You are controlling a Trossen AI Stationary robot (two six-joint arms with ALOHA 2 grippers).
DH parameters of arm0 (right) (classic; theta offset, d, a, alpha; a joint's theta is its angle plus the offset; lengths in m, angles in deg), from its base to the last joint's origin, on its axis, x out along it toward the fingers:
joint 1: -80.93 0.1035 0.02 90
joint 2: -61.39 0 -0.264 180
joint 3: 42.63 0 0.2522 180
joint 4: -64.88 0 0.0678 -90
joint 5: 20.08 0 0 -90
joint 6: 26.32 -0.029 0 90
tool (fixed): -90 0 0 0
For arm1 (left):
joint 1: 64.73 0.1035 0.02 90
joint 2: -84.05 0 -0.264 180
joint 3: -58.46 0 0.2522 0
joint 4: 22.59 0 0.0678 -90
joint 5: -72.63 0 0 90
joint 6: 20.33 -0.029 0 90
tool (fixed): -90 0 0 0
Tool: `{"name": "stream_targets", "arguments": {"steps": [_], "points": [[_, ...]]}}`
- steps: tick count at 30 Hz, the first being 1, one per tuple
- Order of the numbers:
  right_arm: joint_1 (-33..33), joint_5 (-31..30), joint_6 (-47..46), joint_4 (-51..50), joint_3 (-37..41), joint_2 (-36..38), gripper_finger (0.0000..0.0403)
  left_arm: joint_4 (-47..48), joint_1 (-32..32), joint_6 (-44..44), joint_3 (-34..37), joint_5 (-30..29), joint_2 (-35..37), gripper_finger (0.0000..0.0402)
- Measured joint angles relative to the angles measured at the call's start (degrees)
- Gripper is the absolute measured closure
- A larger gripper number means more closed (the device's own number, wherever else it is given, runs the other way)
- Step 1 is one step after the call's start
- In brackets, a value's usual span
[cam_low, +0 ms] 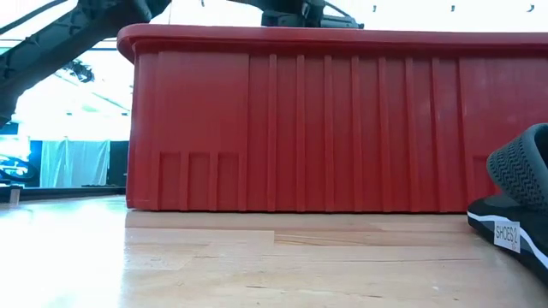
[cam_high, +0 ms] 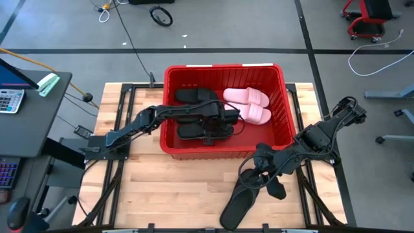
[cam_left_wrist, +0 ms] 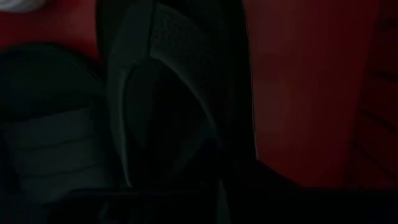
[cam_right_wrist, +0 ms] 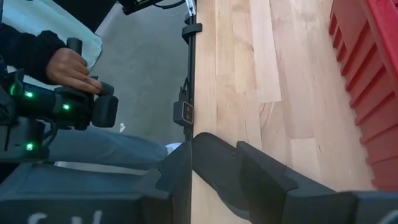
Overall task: Pick and place slides into bin
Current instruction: Put the left black slipper into the red bin
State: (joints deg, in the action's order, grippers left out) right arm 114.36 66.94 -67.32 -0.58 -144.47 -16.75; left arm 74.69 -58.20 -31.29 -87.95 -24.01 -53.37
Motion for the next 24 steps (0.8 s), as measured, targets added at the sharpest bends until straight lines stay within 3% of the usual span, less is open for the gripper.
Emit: {"name": "stream_targets", "arguments": {"steps": [5,16,24], "points": [[0.0,0.0,0.04,0.09,0.0,0.0,0.027,-0.56,0.01,2.54,-0.08,-1.14,-0.03,0.0352],[0.01,0.0,0.57,0.11,0.0,0.0,0.027,3.68,-1.18,4.26,-0.08,-0.27,0.92,0.0205],[0.0,-0.02,0.63,0.35,0.0,0.0,0.027,4.3,-2.31,4.46,-0.16,0.1,6.89,0.0152]]}}
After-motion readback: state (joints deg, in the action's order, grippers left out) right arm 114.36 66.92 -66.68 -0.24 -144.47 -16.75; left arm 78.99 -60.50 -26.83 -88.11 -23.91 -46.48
